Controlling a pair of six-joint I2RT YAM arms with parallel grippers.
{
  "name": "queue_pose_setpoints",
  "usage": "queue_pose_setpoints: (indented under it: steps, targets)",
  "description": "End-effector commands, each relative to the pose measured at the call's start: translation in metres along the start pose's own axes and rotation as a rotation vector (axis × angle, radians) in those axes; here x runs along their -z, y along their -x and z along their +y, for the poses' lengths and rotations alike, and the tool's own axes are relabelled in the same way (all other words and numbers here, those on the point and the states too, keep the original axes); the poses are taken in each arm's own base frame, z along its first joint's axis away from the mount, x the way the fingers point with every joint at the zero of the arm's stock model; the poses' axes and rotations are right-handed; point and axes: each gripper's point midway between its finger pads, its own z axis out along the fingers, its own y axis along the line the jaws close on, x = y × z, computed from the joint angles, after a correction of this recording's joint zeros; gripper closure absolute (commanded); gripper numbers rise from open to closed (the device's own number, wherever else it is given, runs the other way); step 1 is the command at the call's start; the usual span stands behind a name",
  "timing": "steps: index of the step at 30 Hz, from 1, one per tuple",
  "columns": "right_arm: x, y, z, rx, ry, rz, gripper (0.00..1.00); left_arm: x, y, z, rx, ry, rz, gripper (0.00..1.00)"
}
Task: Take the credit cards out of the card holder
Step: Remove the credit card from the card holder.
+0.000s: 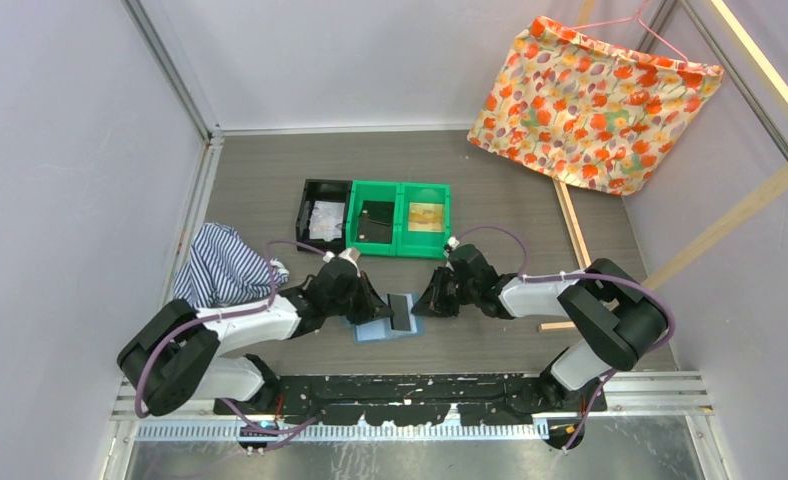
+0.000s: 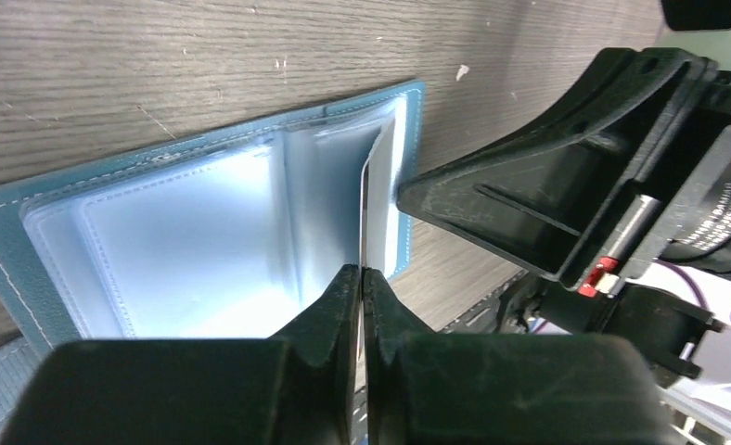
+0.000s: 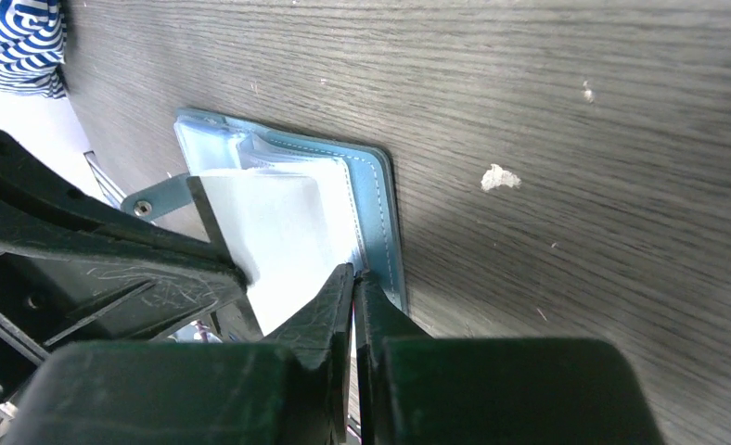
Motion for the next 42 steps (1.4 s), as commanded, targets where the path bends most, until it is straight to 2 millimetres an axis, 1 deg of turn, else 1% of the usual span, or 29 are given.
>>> queue_pose_setpoints:
  steps: [1, 4, 8, 12, 14, 18, 23, 25, 28, 31, 34, 36, 39, 42]
  targets:
    - [0.0, 0.0, 0.001, 0.012, -0.004, -0.009, 0.91, 0.01, 0.006, -0.02, 0.029, -0.096, -0.027, 0.98]
    - [-0.002, 0.0, 0.0, 0.007, -0.005, -0.004, 0.91, 0.012, 0.007, -0.011, 0.012, -0.05, -0.034, 1.0]
    - [-0.002, 0.001, 0.001, 0.012, -0.003, -0.004, 0.92, 0.015, 0.008, 0.009, -0.001, 0.014, -0.045, 1.0]
    - [-0.002, 0.0, 0.0, 0.011, -0.009, -0.005, 0.92, 0.019, 0.01, 0.028, 0.023, 0.039, -0.057, 0.99]
    - [-0.002, 0.0, 0.0, 0.011, -0.009, -0.006, 0.92, 0.022, 0.01, 0.034, 0.033, 0.037, -0.057, 1.0]
    - [-0.002, 0.001, 0.0, 0.012, -0.01, -0.01, 0.92, 0.026, 0.009, 0.032, 0.027, 0.0, -0.065, 0.99]
    - [0.002, 0.003, 0.004, 0.018, -0.002, -0.017, 0.92, 0.03, 0.009, 0.036, 0.044, -0.019, -0.076, 0.99]
    - [0.007, 0.001, 0.02, 0.059, 0.039, -0.003, 0.88, 0.031, 0.007, 0.037, 0.05, -0.034, -0.071, 0.99]
    - [0.015, 0.0, 0.043, 0.161, 0.043, -0.019, 0.82, 0.03, 0.005, 0.037, 0.049, -0.049, -0.062, 0.99]
    - [0.015, -0.005, 0.062, 0.22, 0.065, -0.014, 0.78, 0.027, 0.003, 0.036, 0.045, -0.067, -0.05, 0.99]
    - [0.005, -0.012, 0.066, 0.217, 0.092, 0.033, 0.76, 0.022, 0.003, 0.033, 0.039, -0.107, -0.05, 0.99]
    - [0.001, -0.016, 0.065, 0.194, 0.106, 0.048, 0.71, 0.021, 0.001, 0.03, 0.033, -0.134, -0.043, 1.0]
    - [0.001, -0.018, 0.063, 0.185, 0.113, 0.049, 0.61, 0.025, 0.002, 0.024, -0.009, -0.158, -0.041, 1.0]
    - [0.006, -0.015, 0.062, 0.186, 0.111, 0.024, 0.54, 0.033, 0.007, 0.016, -0.046, -0.195, -0.08, 0.99]
